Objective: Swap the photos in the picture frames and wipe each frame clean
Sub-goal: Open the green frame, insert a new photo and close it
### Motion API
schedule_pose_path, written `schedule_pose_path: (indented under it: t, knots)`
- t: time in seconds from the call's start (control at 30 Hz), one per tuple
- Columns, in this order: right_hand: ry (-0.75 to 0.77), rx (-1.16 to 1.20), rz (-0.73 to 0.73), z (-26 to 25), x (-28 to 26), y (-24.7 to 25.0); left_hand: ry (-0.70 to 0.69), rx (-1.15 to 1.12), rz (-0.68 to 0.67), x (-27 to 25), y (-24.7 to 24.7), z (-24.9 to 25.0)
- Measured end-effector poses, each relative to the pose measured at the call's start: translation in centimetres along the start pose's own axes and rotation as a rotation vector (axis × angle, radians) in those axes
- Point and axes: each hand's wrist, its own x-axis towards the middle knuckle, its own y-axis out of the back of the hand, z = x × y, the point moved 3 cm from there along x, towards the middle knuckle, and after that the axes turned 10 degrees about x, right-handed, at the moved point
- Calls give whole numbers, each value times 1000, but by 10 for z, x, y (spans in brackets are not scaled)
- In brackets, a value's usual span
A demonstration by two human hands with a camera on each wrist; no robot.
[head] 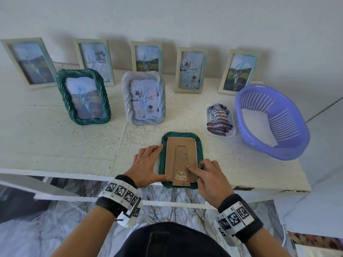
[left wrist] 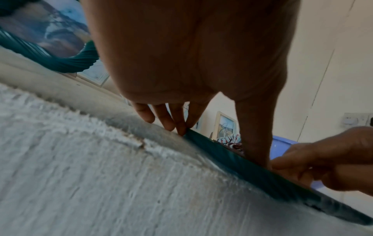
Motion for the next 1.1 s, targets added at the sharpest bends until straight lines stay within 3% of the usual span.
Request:
schedule_pose_path:
  t: [0.13,0.37,0.6,0.77,0.97,1.1]
  knots:
    - [-17,-18,15,-2,-1,0,-44,-56,-28,-1,1,-5]
    - [-12,-122,82,-19,11,3,-183,-81,117,-10,-13,-19]
    - [-232,-216,-8,-50,31,-5,-206,-64,165,-9,-17,-21]
    - [-271,-187,32,-57,35,-5,-204,-64,168,-8,-18,-23]
    - [-252,131,78,-47,28,20,-198,-61,170,-8,-18,-23]
    - [-403,675,159,-22,16,38,-189,-75,166,-9,-19,-23]
